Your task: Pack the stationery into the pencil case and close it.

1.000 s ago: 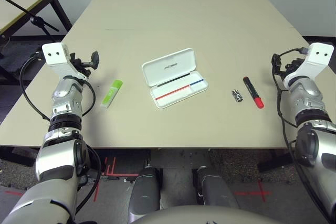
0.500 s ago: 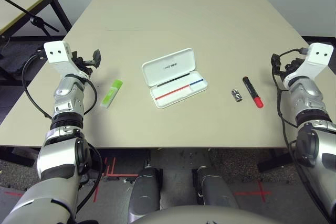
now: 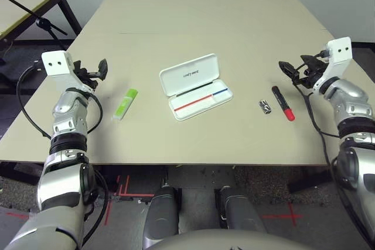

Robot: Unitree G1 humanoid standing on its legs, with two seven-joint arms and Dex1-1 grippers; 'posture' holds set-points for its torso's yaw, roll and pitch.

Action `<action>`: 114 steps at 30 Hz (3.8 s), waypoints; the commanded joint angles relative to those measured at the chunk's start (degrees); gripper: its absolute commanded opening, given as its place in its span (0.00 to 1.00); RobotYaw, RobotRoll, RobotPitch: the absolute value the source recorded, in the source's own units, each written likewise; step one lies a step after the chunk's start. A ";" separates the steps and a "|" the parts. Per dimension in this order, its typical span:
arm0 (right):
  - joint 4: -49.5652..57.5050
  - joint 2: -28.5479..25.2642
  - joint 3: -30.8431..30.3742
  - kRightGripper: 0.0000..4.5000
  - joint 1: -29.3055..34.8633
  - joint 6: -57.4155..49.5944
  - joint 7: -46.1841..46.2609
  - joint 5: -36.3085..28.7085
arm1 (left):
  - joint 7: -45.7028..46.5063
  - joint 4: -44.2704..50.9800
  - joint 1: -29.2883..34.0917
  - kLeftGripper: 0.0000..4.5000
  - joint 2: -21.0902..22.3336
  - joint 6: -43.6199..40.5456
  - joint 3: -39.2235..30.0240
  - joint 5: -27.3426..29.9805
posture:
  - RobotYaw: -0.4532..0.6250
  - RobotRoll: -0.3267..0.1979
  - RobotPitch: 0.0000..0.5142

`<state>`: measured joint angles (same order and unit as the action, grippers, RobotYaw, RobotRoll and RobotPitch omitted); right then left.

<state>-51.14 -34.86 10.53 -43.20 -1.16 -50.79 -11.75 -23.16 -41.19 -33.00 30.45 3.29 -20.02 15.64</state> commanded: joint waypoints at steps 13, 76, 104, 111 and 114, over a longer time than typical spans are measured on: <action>11.45 -1.21 -7.34 1.00 5.28 -8.85 -14.15 0.29 | -22.16 37.70 15.99 0.98 5.77 -23.97 10.81 6.42 | 0.45 0.62 0.08; 10.43 0.64 -9.10 1.00 5.84 -4.94 -9.23 3.39 | -30.83 39.23 1.11 0.15 0.40 -47.60 44.92 -8.80 | 0.39 0.62 0.06; 23.51 0.13 -13.35 1.00 13.36 -15.14 -18.59 -0.03 | -48.08 41.50 2.00 0.00 12.16 -19.46 44.78 -10.76 | 0.40 0.62 0.07; 24.34 0.30 -13.92 1.00 13.82 -15.74 -18.64 0.04 | -49.63 38.49 2.32 0.00 11.61 -15.71 43.94 -11.89 | 0.40 0.62 0.08; 25.26 -0.18 -14.39 1.00 14.41 -16.48 -19.40 -0.20 | -49.47 37.59 2.23 0.00 11.43 -15.46 43.90 -12.41 | 0.40 0.62 0.08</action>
<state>-27.08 -34.67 -3.26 -29.57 -16.78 -69.54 -11.77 -72.54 -3.17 -30.77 41.79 -12.86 24.72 4.04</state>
